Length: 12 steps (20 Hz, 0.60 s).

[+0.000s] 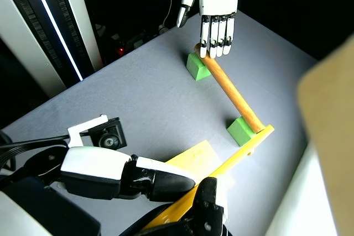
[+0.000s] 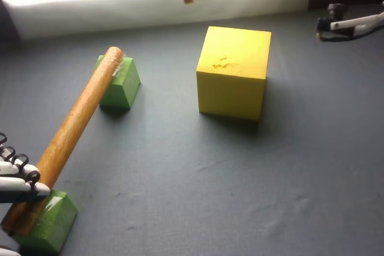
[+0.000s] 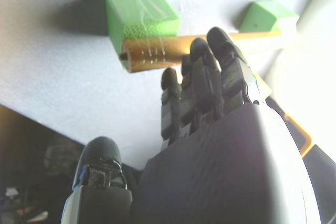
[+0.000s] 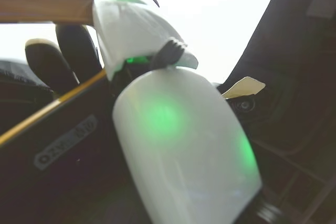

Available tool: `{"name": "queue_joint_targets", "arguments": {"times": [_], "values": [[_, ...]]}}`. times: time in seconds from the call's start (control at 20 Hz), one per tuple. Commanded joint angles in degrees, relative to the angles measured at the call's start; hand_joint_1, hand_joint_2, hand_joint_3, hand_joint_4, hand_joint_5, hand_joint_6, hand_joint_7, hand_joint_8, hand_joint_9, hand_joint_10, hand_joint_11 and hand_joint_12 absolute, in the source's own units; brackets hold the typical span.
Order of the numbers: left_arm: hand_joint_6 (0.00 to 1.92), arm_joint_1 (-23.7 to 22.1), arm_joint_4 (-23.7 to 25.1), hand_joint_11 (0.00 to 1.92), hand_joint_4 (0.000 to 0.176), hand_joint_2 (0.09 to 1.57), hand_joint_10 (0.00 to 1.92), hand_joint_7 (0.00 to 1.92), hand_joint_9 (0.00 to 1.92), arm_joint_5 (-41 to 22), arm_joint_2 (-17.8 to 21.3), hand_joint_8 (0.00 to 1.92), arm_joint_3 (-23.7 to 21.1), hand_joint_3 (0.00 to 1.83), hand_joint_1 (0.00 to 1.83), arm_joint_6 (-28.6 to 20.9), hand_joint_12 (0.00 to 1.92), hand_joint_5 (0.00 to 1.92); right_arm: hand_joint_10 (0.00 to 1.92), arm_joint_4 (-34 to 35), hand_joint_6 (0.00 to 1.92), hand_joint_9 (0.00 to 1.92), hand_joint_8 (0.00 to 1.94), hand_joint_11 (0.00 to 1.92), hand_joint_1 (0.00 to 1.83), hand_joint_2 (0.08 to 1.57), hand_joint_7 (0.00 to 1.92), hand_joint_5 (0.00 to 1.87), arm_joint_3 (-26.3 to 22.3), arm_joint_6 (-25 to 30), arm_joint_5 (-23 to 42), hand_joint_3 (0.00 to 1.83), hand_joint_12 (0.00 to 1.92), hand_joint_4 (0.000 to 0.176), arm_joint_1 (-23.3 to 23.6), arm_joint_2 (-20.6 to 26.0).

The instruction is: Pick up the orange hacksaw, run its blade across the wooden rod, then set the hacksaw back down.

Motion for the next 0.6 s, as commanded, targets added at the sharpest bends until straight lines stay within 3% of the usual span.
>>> {"name": "queue_joint_targets", "arguments": {"times": [0.0, 0.3, 0.4, 0.55], "values": [[0.0, -0.39, -0.32, 0.0, 0.0, 1.23, 0.0, 0.26, 0.23, -1.34, -0.51, 0.0, 0.07, 0.0, 0.0, 0.02, 0.55, 0.27, 1.39, -1.83, 0.93, 0.89, 1.04, 0.68, 1.37, 1.13, 0.97, 0.88, 0.27, -0.93, 6.72, 0.0, 1.67, 0.0, 1.5, -0.73], [0.0, -0.5, -0.32, 0.0, 0.0, 1.23, 0.0, 0.25, 0.22, -1.33, -0.56, 0.0, 0.11, 0.0, 0.0, 0.02, 0.58, 0.25, 1.39, -1.75, 0.97, 0.88, 1.07, 0.67, 1.36, 1.14, 0.96, 0.87, 1.11, -4.6, 5.83, 0.0, 1.64, 0.0, 2.6, -7.59], [0.0, -0.5, -0.32, 0.0, 0.0, 1.23, 0.0, 0.26, 0.22, -1.33, -0.57, 0.0, 0.1, 0.0, 0.0, 0.02, 0.56, 0.27, 1.36, -1.66, 0.94, 0.9, 1.01, 0.7, 1.37, 1.13, 0.99, 0.88, 1.15, -8.26, 6.75, 0.0, 1.6, 0.0, 2.6, -9.81], [0.0, -0.5, -0.32, 0.0, 0.0, 1.23, 0.0, 0.26, 0.23, -1.33, -0.59, 0.0, 0.1, 0.0, 0.0, 0.02, 0.58, 0.27, 1.39, 0.97, 0.95, 0.88, 1.04, 0.67, 1.36, 1.14, 0.96, 0.88, 1.23, -10.27, 7.24, 0.0, 1.66, 0.0, 2.54, -12.86]]}}
